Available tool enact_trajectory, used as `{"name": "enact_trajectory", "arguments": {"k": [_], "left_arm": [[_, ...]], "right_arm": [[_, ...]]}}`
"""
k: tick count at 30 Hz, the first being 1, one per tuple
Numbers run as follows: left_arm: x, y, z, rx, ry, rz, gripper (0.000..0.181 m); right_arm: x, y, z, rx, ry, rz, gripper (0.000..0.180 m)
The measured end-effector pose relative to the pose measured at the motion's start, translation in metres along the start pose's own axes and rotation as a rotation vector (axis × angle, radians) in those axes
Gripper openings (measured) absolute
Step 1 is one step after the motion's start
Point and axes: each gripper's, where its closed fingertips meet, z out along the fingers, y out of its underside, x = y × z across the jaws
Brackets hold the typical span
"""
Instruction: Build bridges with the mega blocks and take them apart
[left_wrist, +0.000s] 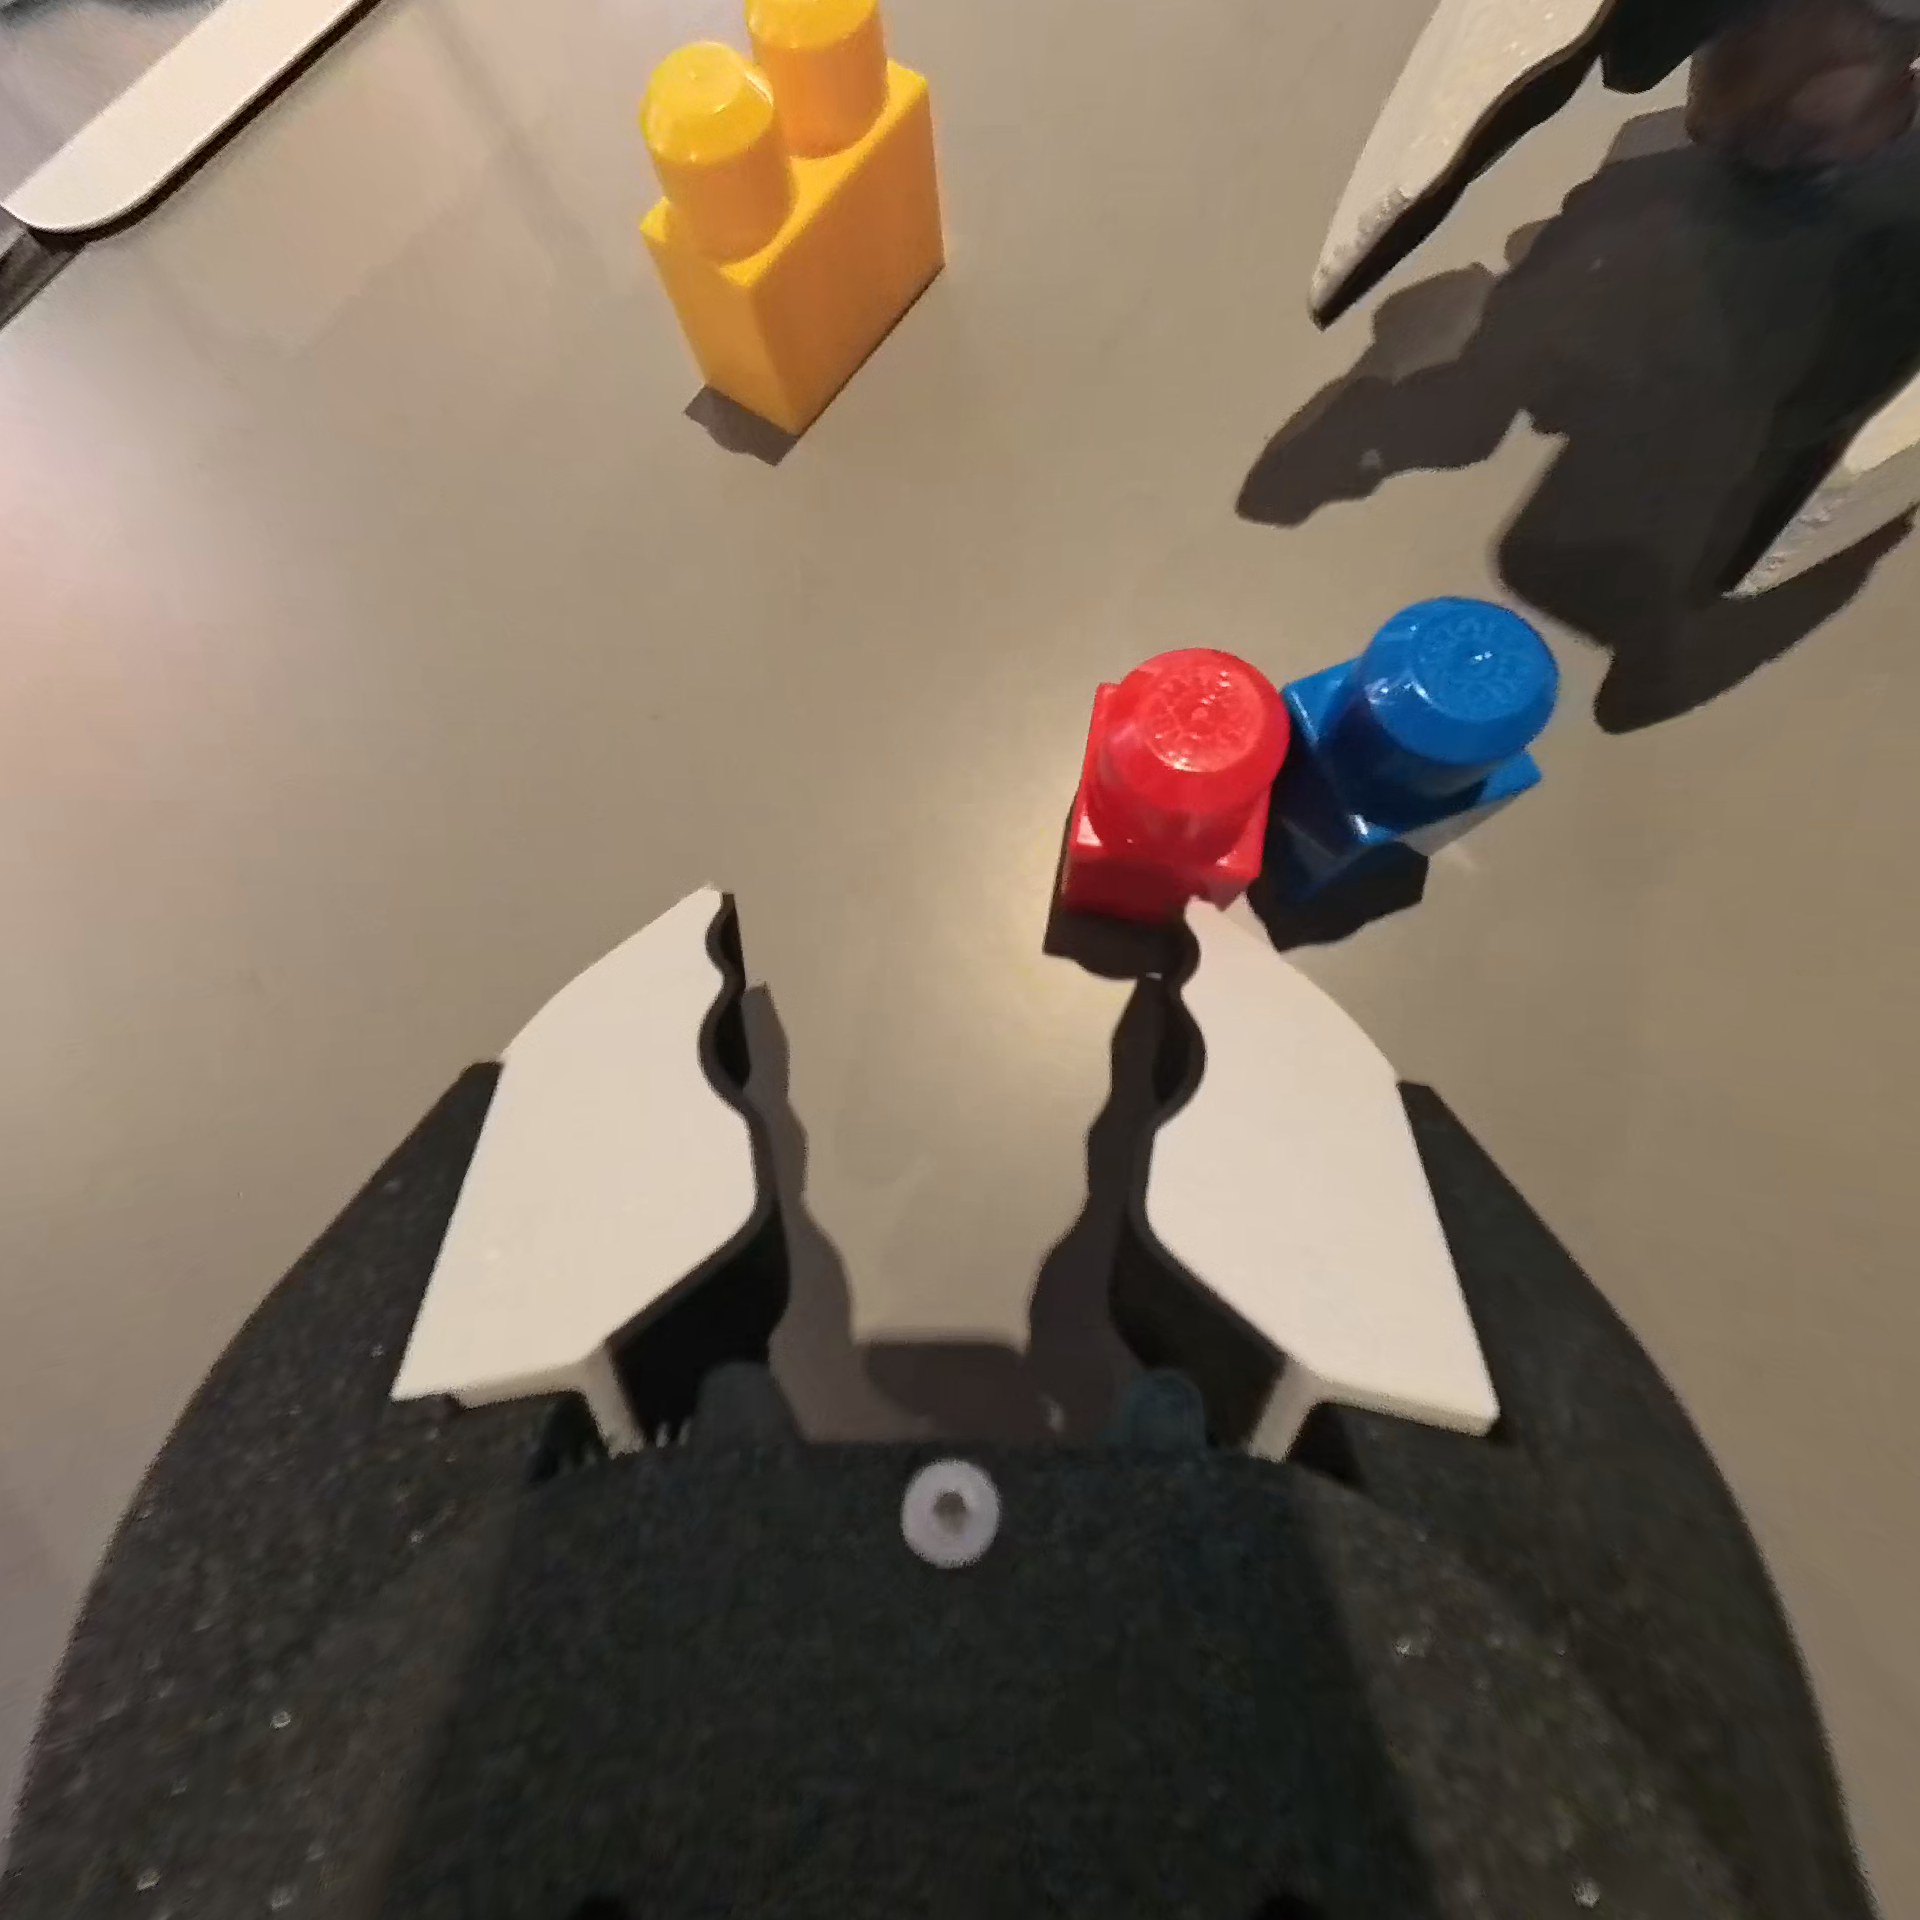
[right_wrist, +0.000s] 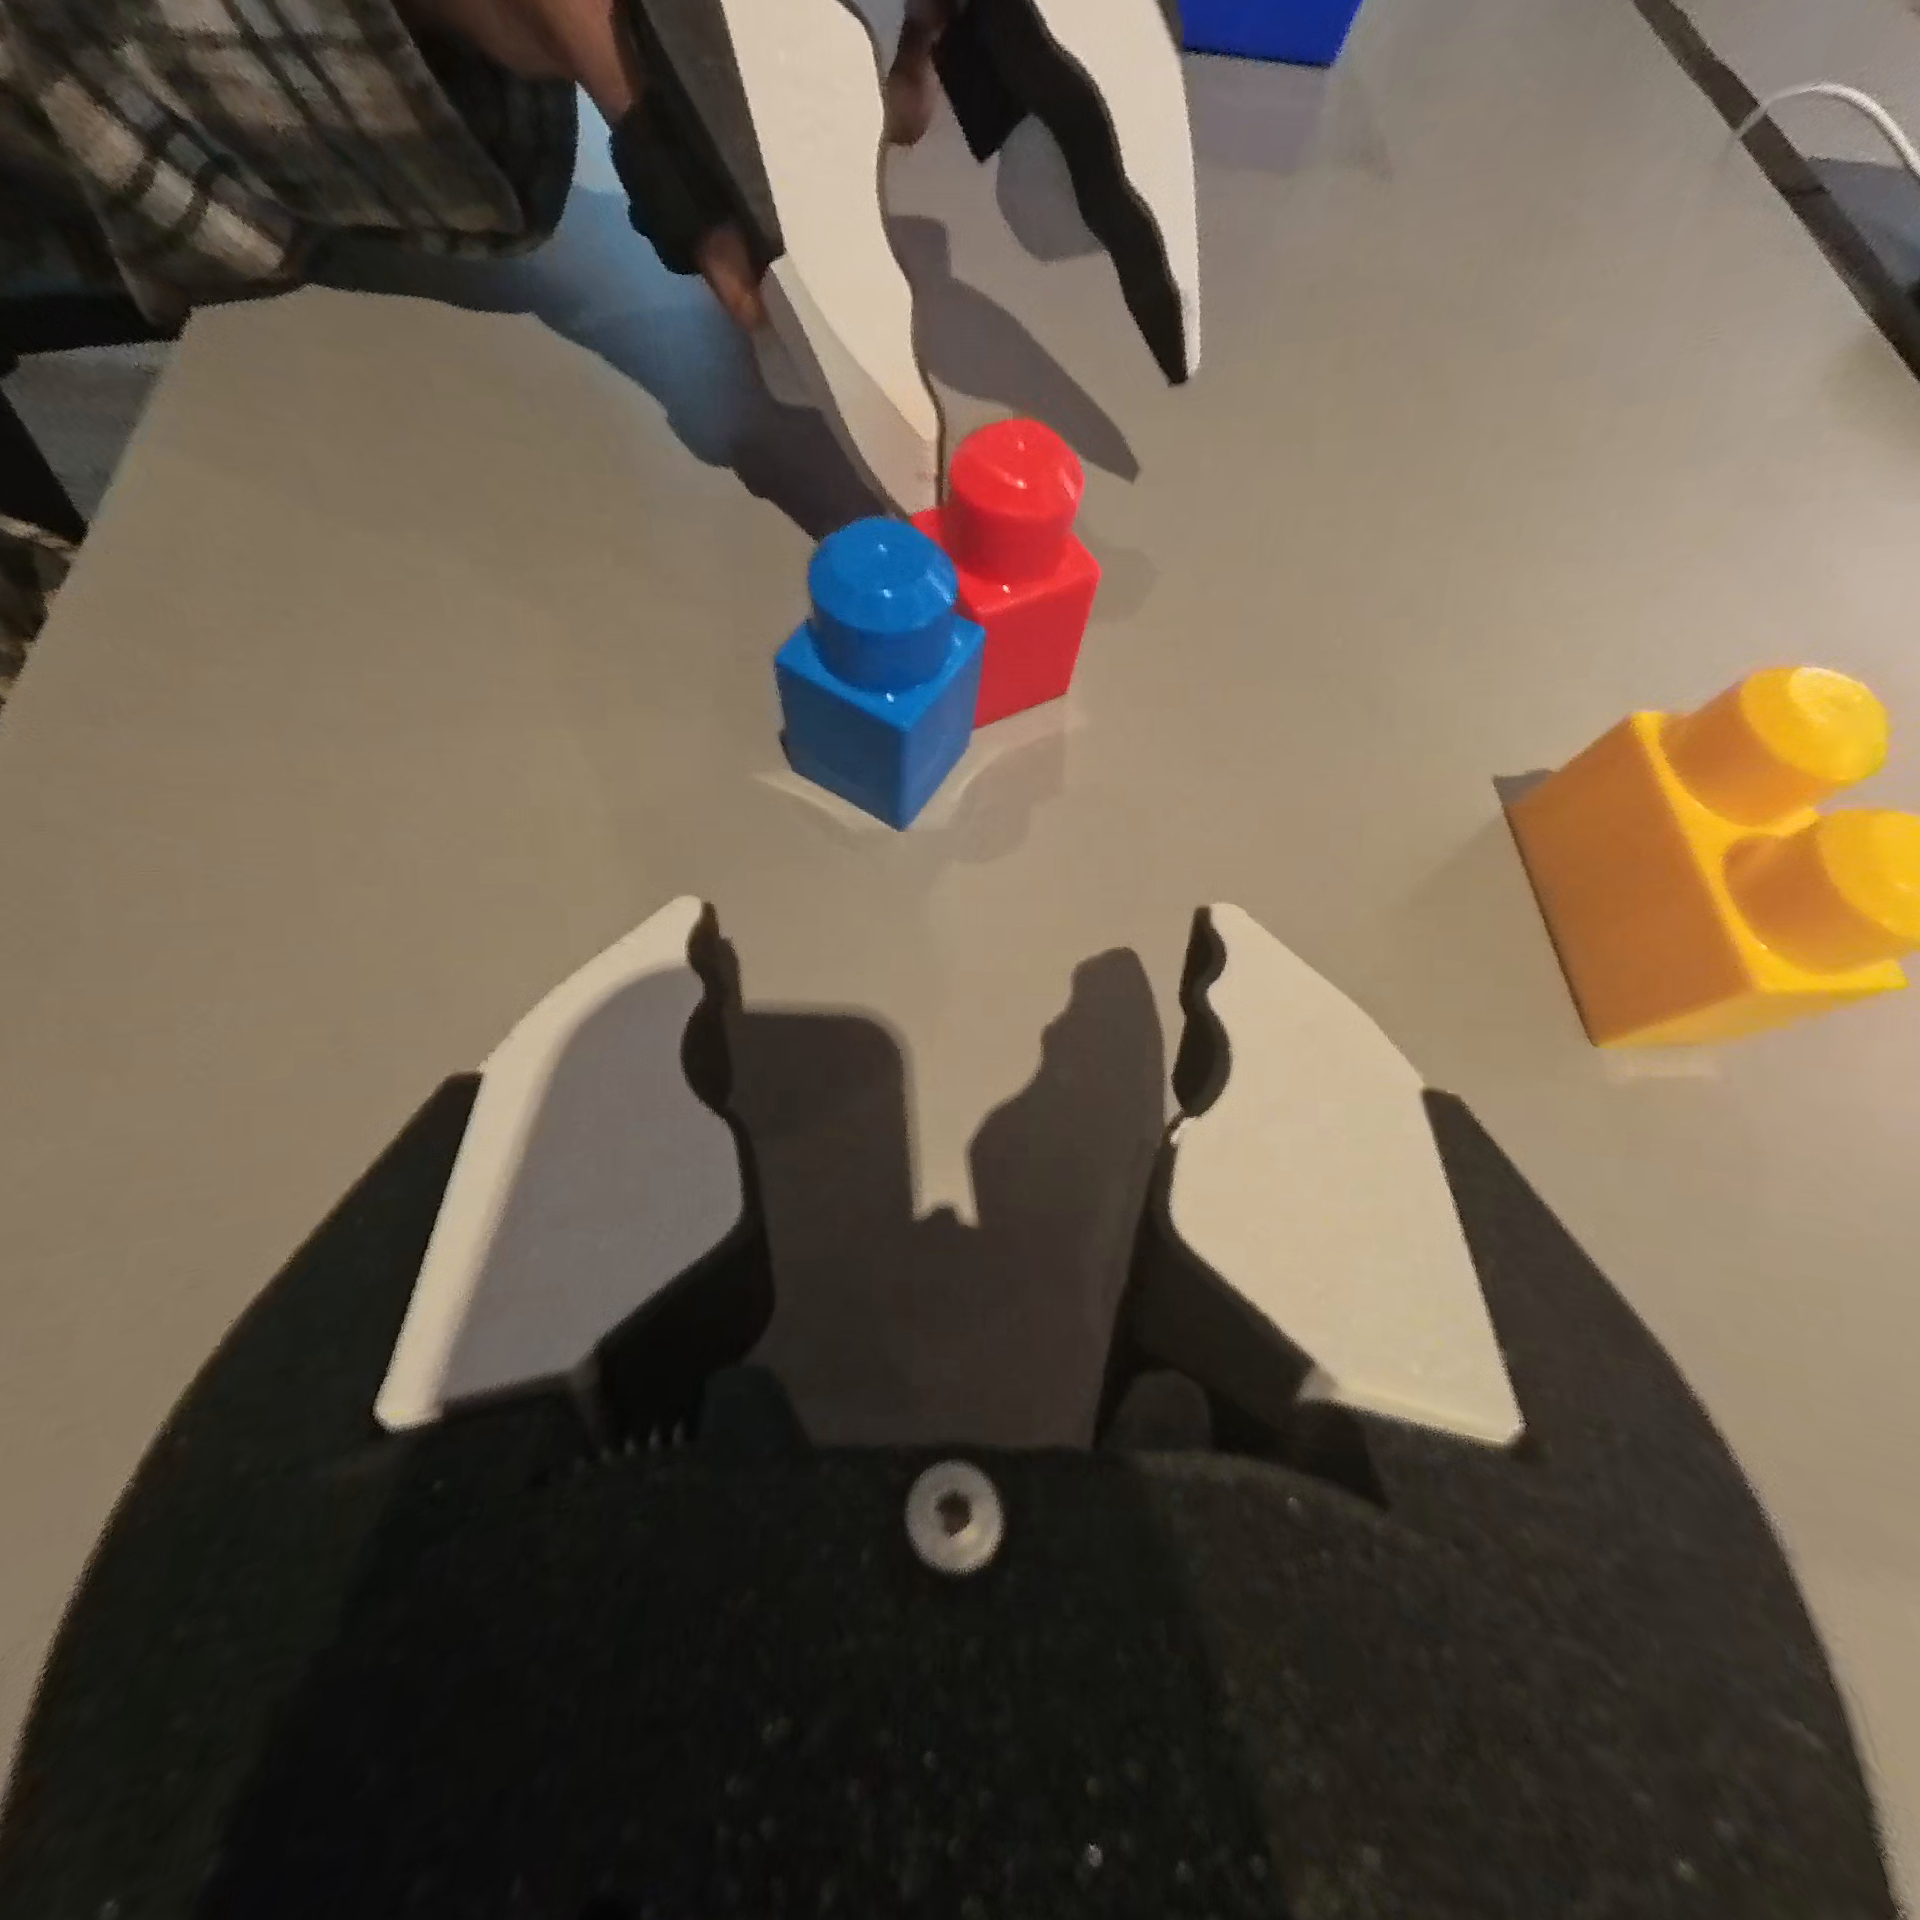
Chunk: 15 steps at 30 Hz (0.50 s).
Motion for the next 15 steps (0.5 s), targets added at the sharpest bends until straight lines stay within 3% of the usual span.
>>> {"name": "enact_trajectory", "arguments": {"k": [1, 8, 15], "left_arm": [[-0.003, 0.000, -0.003, 0.004, -0.011, 0.002, 0.077], [-0.056, -0.030, -0.028, 0.166, -0.039, -0.044, 0.075], [-0.087, -0.053, -0.013, 0.251, -0.023, 0.022, 0.073]], "right_arm": [[-0.004, -0.003, 0.002, 0.006, -0.011, 0.001, 0.082], [-0.021, -0.009, 0.024, -0.079, -0.020, 0.073, 0.056], [-0.021, -0.009, 0.029, -0.101, 0.041, 0.232, 0.023]]}}
